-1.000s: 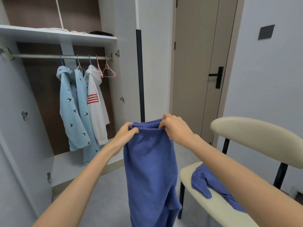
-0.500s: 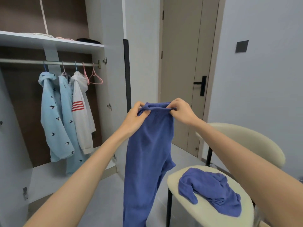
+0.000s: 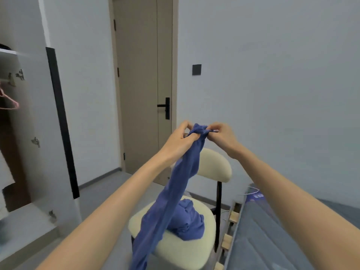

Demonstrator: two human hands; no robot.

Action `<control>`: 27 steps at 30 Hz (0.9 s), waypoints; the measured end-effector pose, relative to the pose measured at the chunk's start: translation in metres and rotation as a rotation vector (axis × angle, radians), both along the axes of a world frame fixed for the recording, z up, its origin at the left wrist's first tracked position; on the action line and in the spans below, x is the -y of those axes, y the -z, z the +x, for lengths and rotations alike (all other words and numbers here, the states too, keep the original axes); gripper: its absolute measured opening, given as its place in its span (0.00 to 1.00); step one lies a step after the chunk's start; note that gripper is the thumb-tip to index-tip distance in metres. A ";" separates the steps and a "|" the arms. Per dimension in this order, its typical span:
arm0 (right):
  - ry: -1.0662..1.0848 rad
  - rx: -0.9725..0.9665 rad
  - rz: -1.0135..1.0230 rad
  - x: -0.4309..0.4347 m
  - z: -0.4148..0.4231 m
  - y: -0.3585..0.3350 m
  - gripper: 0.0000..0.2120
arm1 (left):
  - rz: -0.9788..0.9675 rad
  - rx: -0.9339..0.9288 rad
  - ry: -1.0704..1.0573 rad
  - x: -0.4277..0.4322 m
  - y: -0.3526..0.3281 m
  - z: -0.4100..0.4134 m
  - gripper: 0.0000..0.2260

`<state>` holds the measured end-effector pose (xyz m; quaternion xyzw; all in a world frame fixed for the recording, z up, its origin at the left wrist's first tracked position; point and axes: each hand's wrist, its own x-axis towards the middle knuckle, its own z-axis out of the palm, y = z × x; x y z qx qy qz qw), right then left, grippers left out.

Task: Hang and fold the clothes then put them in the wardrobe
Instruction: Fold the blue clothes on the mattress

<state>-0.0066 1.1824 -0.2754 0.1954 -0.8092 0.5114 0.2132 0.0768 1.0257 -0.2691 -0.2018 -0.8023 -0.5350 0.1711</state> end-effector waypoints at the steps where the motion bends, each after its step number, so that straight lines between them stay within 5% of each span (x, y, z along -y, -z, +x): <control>1: 0.033 0.016 -0.009 -0.025 0.003 0.005 0.11 | 0.000 0.027 0.025 -0.023 0.002 -0.001 0.05; 17: 0.575 0.163 -0.054 -0.377 0.142 0.104 0.19 | 0.023 0.351 0.509 -0.385 0.110 0.071 0.08; 24: 0.680 0.168 0.002 -0.465 0.201 0.126 0.06 | 0.115 0.490 0.629 -0.484 0.147 0.128 0.05; 27: 0.688 0.228 0.105 -0.481 0.212 0.145 0.16 | 0.179 0.616 0.652 -0.492 0.168 0.138 0.07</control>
